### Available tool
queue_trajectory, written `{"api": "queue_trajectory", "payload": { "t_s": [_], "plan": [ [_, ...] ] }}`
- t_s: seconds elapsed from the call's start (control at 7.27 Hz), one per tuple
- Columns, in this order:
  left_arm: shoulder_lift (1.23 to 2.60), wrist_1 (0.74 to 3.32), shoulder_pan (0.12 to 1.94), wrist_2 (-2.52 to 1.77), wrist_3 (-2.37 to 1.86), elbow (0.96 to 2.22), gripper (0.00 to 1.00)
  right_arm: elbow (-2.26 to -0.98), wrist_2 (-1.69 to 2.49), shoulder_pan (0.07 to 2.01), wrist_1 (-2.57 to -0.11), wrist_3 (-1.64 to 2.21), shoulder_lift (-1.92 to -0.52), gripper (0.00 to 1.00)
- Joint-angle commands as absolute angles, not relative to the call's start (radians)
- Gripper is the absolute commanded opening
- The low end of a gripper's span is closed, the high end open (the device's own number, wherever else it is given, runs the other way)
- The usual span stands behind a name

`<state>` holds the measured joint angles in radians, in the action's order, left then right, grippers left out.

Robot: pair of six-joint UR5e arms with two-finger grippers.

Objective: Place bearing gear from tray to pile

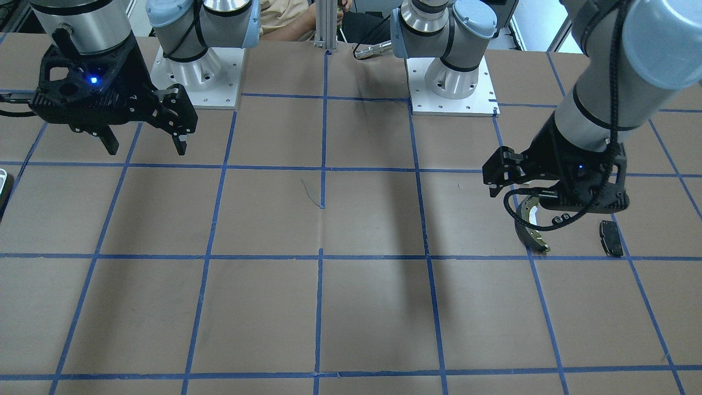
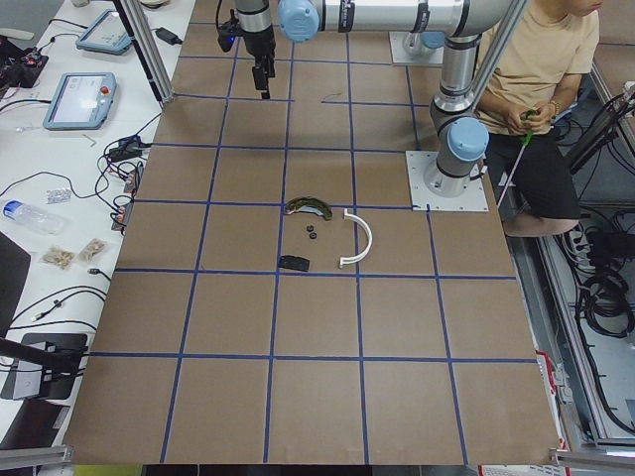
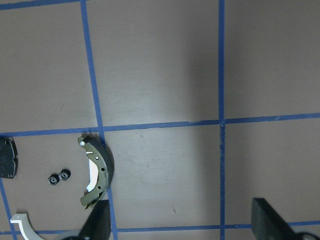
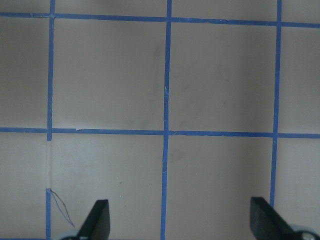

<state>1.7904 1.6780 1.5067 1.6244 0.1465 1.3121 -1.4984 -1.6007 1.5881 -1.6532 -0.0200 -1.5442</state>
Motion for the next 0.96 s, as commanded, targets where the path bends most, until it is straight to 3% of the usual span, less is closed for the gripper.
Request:
{"api": "queue_trajectory", "payload": {
  "t_s": [0.0,0.83],
  "plan": [
    [1.743,1.681,1.532,1.529,0.106,1.359,1.00,-1.499,-1.605,1.586,-1.652,-0.020,-1.545,1.00],
    [1.586,1.654,1.522,1.532,0.109,1.580,1.00,-1.500,-1.530,1.589,-1.640,-0.020,-1.520,1.00]
  ]
}}
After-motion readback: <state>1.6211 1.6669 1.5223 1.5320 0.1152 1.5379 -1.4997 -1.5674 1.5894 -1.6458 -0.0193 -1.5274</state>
